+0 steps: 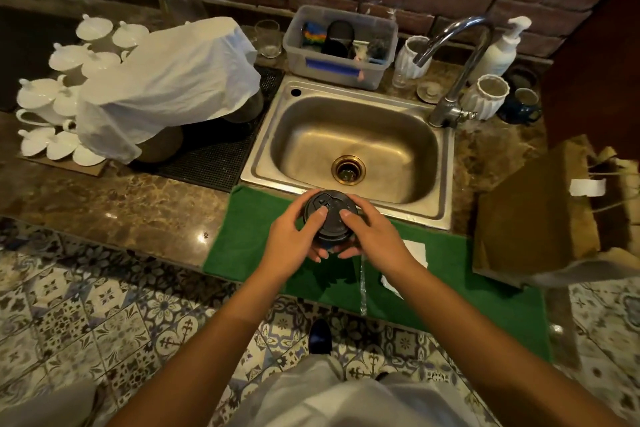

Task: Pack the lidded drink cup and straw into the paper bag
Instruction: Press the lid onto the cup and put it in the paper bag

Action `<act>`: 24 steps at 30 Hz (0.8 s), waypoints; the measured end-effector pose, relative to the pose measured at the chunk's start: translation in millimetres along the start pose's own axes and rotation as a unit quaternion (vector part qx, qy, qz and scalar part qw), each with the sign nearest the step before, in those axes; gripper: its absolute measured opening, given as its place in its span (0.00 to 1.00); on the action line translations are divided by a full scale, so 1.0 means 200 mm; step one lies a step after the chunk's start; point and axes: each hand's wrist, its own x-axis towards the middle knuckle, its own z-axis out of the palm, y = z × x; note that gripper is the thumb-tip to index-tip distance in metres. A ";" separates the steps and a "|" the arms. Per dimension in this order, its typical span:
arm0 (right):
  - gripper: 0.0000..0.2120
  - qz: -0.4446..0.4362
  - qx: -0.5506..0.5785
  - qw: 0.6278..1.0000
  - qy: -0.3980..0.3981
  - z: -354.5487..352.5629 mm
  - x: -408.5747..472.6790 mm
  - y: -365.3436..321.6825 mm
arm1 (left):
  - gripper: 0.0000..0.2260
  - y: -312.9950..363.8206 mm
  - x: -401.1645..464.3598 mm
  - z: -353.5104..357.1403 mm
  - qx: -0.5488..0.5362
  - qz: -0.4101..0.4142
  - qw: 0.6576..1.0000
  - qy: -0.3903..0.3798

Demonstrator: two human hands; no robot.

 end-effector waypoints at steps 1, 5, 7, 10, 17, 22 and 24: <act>0.14 -0.003 0.002 1.000 0.005 -0.03 -0.02 -0.02 | 0.18 0.04 -0.01 0.01 0.002 0.004 1.000 -0.005; 0.13 -0.035 0.008 0.999 0.022 -0.19 -0.16 -0.14 | 0.14 0.27 -0.07 0.06 0.020 0.038 0.998 -0.047; 0.13 -0.063 0.018 0.997 0.033 -0.28 -0.26 -0.21 | 0.14 0.41 -0.10 0.10 0.032 0.063 0.995 -0.073; 0.16 -0.115 0.024 0.992 0.044 -0.41 -0.43 -0.30 | 0.14 0.58 -0.15 0.20 0.048 0.102 0.988 -0.108; 0.24 -0.219 -0.023 0.972 0.086 -0.64 -0.75 -0.37 | 0.16 0.79 -0.32 0.45 0.066 0.189 0.969 -0.145; 0.28 -0.239 -0.022 0.968 0.073 -0.87 -0.86 -0.32 | 0.16 0.84 -0.41 0.68 0.073 0.219 0.964 -0.131; 0.37 -0.247 -0.039 0.967 0.056 -0.97 -0.89 -0.29 | 0.16 0.87 -0.44 0.78 0.077 0.225 0.964 -0.119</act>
